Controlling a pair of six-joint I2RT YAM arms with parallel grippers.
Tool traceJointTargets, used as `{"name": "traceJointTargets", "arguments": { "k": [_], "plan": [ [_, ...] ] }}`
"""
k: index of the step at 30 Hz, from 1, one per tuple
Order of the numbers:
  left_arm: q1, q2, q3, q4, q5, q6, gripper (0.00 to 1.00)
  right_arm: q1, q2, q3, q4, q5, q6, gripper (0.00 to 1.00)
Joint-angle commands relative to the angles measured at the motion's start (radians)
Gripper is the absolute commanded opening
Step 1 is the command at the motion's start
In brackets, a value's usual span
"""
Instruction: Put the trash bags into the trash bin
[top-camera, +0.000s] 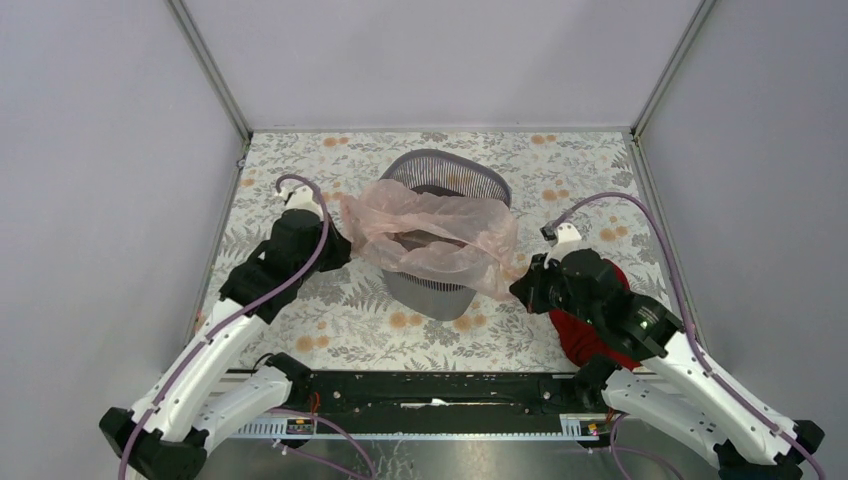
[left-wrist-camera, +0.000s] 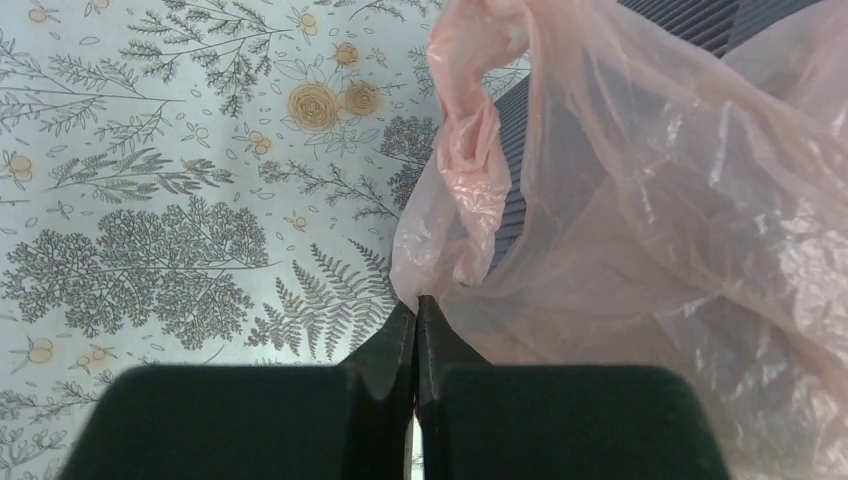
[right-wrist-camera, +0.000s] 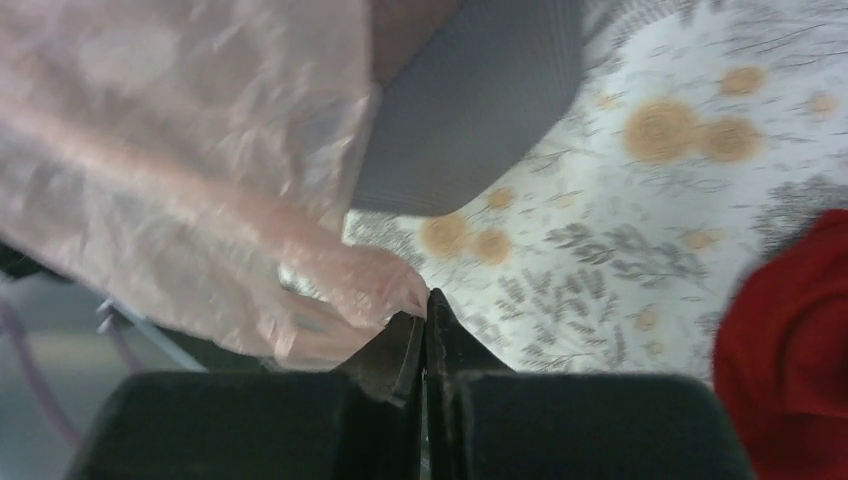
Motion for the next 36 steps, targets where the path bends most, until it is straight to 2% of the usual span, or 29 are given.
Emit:
{"name": "traceJointTargets", "arguments": {
  "k": [1,3,4,6,9,11,13,15,19,21,23,28,33,36],
  "plan": [
    [0.005,0.011,0.047,0.079,0.000,0.024,0.07,0.002,0.083,0.054,0.084,0.251,-0.041,0.05],
    [0.005,-0.014,0.070,0.053,-0.006,0.059,0.26,0.002,0.120,0.100,0.055,0.270,-0.079,0.19],
    [0.005,-0.034,0.074,0.036,-0.021,0.077,0.31,0.002,0.127,0.110,0.043,0.268,-0.104,0.25],
    [0.005,-0.075,0.086,-0.013,-0.049,0.109,0.36,0.002,0.109,0.111,0.046,0.227,-0.163,0.31],
    [0.005,-0.122,0.114,-0.094,-0.002,0.136,0.49,0.002,0.062,0.120,0.043,0.169,-0.217,0.42],
    [0.005,-0.144,0.131,-0.126,0.019,0.138,0.54,0.002,0.036,0.153,0.021,0.147,-0.249,0.57],
    [0.005,-0.172,0.139,-0.137,0.000,0.145,0.55,0.002,0.021,0.185,-0.006,0.076,-0.303,0.73],
    [0.005,-0.206,0.131,-0.114,-0.016,0.188,0.60,0.002,0.016,0.214,-0.047,-0.027,-0.359,0.82],
    [0.005,-0.198,0.150,-0.077,-0.059,0.289,0.74,0.002,0.020,0.260,-0.115,-0.068,-0.380,0.87],
    [0.005,-0.150,0.189,-0.064,-0.073,0.302,0.87,0.002,0.029,0.287,-0.110,-0.078,-0.371,0.91],
    [0.005,-0.112,0.215,-0.020,-0.066,0.312,0.93,0.002,0.040,0.310,-0.077,-0.106,-0.372,0.98],
    [0.005,-0.025,0.286,0.045,-0.020,0.310,0.97,0.002,0.097,0.359,-0.025,-0.035,-0.357,0.99],
    [0.006,-0.003,0.292,0.097,0.120,0.330,0.98,0.003,0.172,0.455,-0.060,-0.021,-0.366,1.00],
    [0.005,0.005,0.268,0.122,0.126,0.333,0.98,0.002,0.214,0.481,-0.069,-0.021,-0.379,0.99]
  ]
}}
